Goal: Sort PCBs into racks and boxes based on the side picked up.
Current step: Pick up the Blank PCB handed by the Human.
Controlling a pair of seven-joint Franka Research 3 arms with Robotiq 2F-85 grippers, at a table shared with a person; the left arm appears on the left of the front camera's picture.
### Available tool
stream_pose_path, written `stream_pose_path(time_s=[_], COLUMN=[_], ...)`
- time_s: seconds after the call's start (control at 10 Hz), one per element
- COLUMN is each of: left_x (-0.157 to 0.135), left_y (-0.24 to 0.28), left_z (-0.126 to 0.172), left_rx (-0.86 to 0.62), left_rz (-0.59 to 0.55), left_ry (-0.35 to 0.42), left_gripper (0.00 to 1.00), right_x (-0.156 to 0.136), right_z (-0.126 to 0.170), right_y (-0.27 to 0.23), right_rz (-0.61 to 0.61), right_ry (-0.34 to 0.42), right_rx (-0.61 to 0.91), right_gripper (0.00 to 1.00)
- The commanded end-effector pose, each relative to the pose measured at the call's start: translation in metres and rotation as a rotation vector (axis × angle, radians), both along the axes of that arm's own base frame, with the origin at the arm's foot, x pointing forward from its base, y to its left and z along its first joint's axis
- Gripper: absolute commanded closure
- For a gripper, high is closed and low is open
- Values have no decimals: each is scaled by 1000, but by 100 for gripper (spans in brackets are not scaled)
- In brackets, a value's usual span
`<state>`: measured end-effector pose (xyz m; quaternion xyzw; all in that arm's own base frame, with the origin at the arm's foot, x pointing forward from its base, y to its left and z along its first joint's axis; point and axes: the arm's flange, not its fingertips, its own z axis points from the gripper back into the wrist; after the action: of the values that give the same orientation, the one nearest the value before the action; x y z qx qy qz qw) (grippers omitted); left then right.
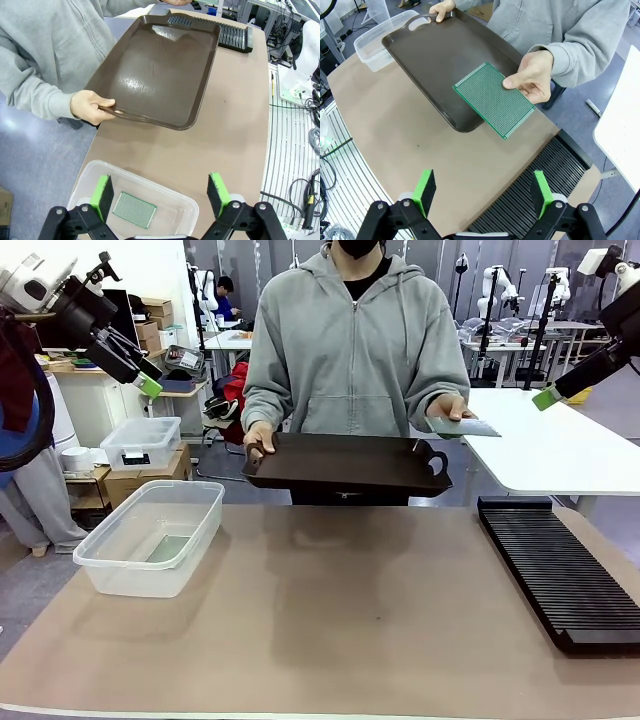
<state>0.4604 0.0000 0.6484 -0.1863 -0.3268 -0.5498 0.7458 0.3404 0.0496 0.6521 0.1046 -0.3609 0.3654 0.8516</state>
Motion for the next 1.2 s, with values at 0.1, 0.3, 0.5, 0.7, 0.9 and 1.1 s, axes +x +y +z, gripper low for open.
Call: stream_pose_path(time_s=[0.1,0.3,0.5,0.7,0.9,1.1], left_x=[0,0,0,0,0,0], left_y=[0,0,0,0,0,0], left_z=[0,0,0,0,0,0], left_rx=[0,0,0,0,0,0], left_rz=[1,1,1,1,1,1], left_ry=[1,1,1,1,1,1], left_gripper=[0,0,0,0,0,0], right_x=[0,0,0,26,37,69], right_z=[-1,-1,0,1,11,2], right_y=[0,0,0,-3,-19,-27], right_rz=[-1,-1,0,-83,-101,-151], right_ry=[2,2,0,127,316,458], right_rx=[1,1,0,150,233,346], right_gripper=[0,0,0,0,0,0])
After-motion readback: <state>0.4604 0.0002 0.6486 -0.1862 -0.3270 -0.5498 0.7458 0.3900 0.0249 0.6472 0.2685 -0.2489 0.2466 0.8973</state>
